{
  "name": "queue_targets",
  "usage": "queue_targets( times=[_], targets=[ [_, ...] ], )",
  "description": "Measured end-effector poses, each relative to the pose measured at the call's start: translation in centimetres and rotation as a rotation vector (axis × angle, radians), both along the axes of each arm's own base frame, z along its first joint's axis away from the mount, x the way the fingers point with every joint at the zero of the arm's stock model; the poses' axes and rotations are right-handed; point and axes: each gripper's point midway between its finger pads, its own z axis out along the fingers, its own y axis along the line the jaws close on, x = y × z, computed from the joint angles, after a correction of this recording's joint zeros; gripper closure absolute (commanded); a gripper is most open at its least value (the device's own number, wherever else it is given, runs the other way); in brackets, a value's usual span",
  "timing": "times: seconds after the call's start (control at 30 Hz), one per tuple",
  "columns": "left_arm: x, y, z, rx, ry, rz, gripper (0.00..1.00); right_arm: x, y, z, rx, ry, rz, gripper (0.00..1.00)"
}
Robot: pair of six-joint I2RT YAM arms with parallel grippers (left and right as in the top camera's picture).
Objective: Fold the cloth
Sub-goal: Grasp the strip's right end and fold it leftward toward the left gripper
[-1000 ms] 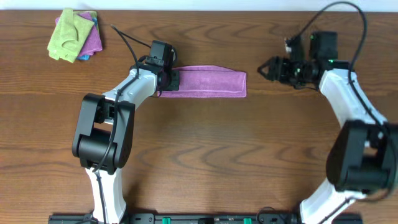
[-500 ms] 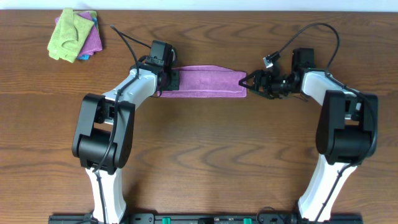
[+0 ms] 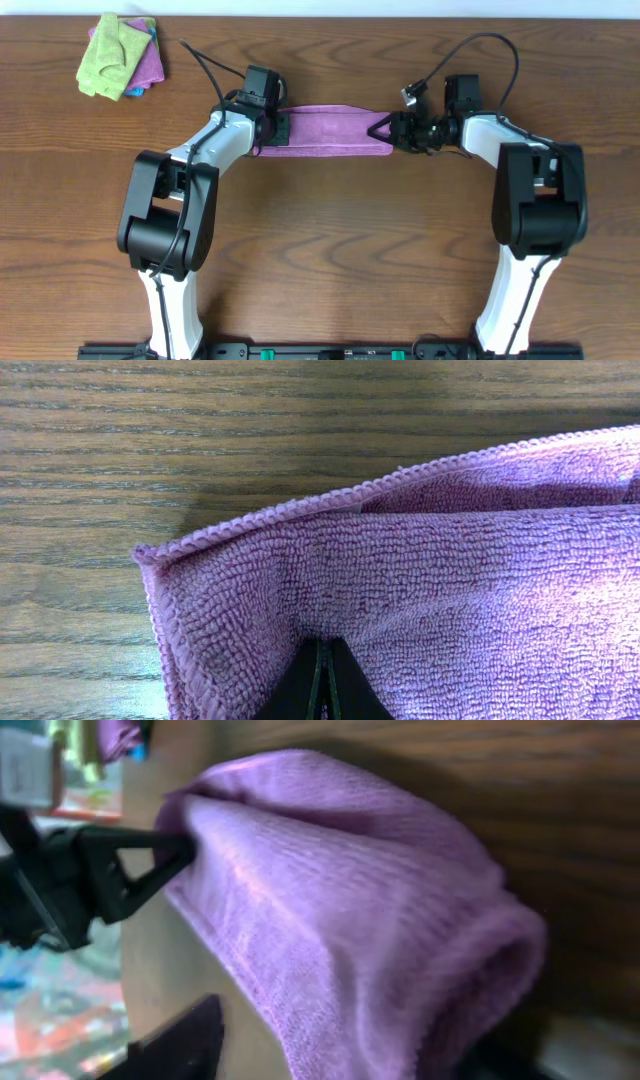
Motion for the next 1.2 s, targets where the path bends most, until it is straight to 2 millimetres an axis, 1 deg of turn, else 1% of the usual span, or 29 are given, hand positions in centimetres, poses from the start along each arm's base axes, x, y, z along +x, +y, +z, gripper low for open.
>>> queue_targets(
  times=[0.03, 0.07, 0.13, 0.2, 0.33, 0.4, 0.47, 0.53, 0.6, 0.7, 0.77, 0.83, 0.93, 1.07, 1.2],
  targets=[
    [0.0, 0.0, 0.0, 0.0, 0.0, 0.0, 0.94, 0.2, -0.2, -0.4, -0.015, 0.009, -0.016, 0.89],
    [0.0, 0.0, 0.0, 0.0, 0.0, 0.0, 0.94, 0.2, -0.3, -0.8, -0.02, 0.023, -0.027, 0.99],
    [0.0, 0.0, 0.0, 0.0, 0.0, 0.0, 0.95, 0.1, -0.5, -1.5, -0.031, 0.063, -0.053, 0.98],
    [0.0, 0.0, 0.0, 0.0, 0.001, 0.0, 0.94, 0.1, -0.6, -1.5, -0.033, 0.078, -0.06, 0.98],
    [0.0, 0.0, 0.0, -0.007, 0.005, 0.019, 0.95, 0.0, -0.7, -1.2, -0.049, 0.123, -0.075, 0.99],
    [-0.1, 0.0, 0.0, -0.011, 0.006, 0.027, 0.94, 0.0, -0.8, -0.5, -0.081, 0.137, -0.082, 0.98],
    [-0.1, -0.1, 0.0, -0.013, 0.007, 0.031, 0.94, 0.0, -0.7, 0.8, -0.128, 0.131, -0.082, 0.98],
    [-0.2, -0.4, 0.0, -0.015, 0.008, 0.036, 0.95, 0.2, -0.5, 2.6, -0.192, 0.097, -0.079, 0.99],
    [-0.3, -0.8, 0.0, -0.019, 0.009, 0.041, 0.94, 0.8, 0.0, 5.4, -0.274, 0.023, -0.078, 0.99],
    [-0.5, -1.9, 0.1, -0.03, 0.007, 0.044, 0.94, 1.4, 1.7, 9.1, -0.381, -0.099, -0.068, 0.99],
    [-0.7, -2.7, 0.1, -0.04, 0.006, 0.042, 0.94, 1.3, 2.9, 10.2, -0.425, -0.144, -0.054, 0.99],
    [-0.9, -3.7, 0.2, -0.05, 0.001, 0.035, 0.94, 0.6, 4.1, 10.0, -0.471, -0.154, -0.03, 0.99],
    [-1.3, -5.3, 0.2, -0.065, -0.009, 0.013, 0.94, -0.1, 4.8, 9.0, -0.52, -0.146, -0.008, 0.99],
    [-1.6, -7.2, 0.4, -0.101, -0.016, -0.004, 0.95, -0.5, 4.2, 8.4, -0.567, -0.128, -0.008, 0.99],
    [-1.5, -8.4, 0.7, -0.163, -0.02, -0.014, 0.94, -0.8, 4.0, 8.2, -0.58, -0.116, -0.007, 0.99]
  ],
)
